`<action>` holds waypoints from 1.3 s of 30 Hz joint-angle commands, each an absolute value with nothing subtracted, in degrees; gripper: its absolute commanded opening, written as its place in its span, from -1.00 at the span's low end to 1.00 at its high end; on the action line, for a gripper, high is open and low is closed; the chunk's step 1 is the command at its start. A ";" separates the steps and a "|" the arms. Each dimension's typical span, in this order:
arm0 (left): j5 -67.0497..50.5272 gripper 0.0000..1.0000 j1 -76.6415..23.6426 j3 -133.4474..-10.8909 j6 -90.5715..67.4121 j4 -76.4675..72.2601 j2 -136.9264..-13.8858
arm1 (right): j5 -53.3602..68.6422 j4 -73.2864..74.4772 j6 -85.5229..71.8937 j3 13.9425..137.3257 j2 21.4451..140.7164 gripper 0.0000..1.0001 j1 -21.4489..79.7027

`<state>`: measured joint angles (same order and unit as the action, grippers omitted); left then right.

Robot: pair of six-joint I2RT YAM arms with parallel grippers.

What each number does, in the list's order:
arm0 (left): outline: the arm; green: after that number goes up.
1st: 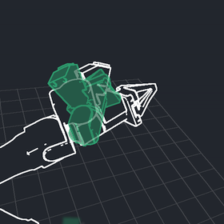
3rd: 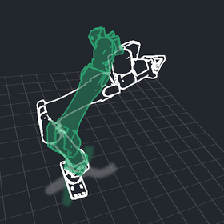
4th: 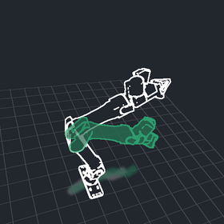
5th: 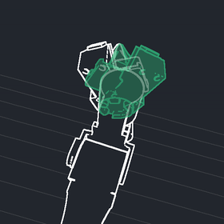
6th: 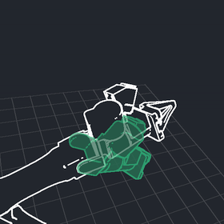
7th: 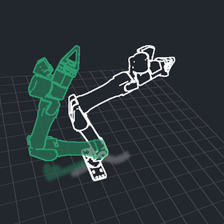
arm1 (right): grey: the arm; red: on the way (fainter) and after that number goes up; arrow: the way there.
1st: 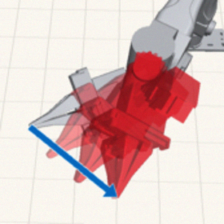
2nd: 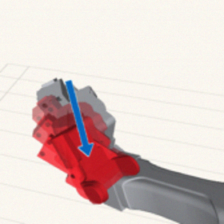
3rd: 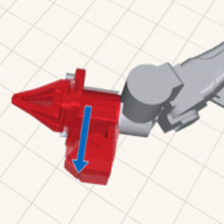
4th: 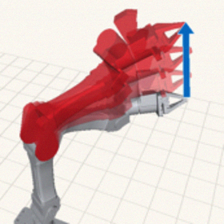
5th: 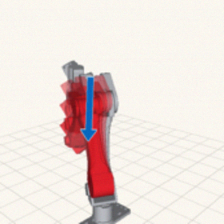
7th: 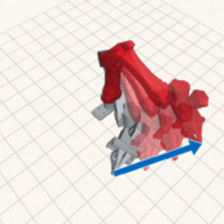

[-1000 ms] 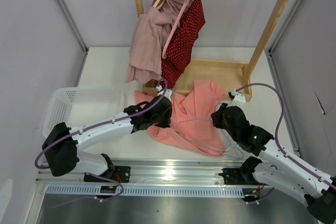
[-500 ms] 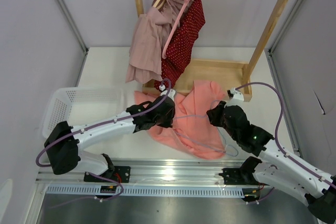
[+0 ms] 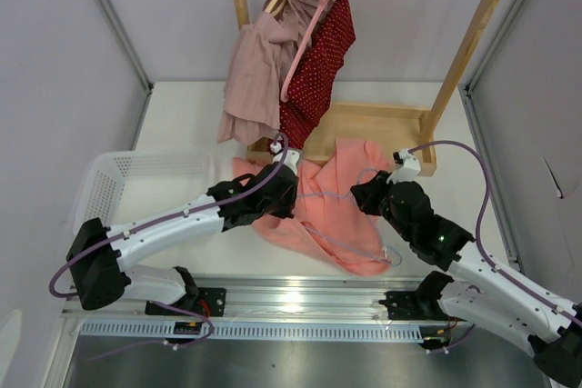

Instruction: Place the skirt on the hanger

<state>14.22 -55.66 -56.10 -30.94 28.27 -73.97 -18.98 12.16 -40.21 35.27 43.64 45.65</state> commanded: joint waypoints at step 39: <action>-23.11 0.44 -52.12 -70.93 -0.18 17.84 -82.70 | -16.08 13.80 -39.11 36.39 37.53 -1.00 46.85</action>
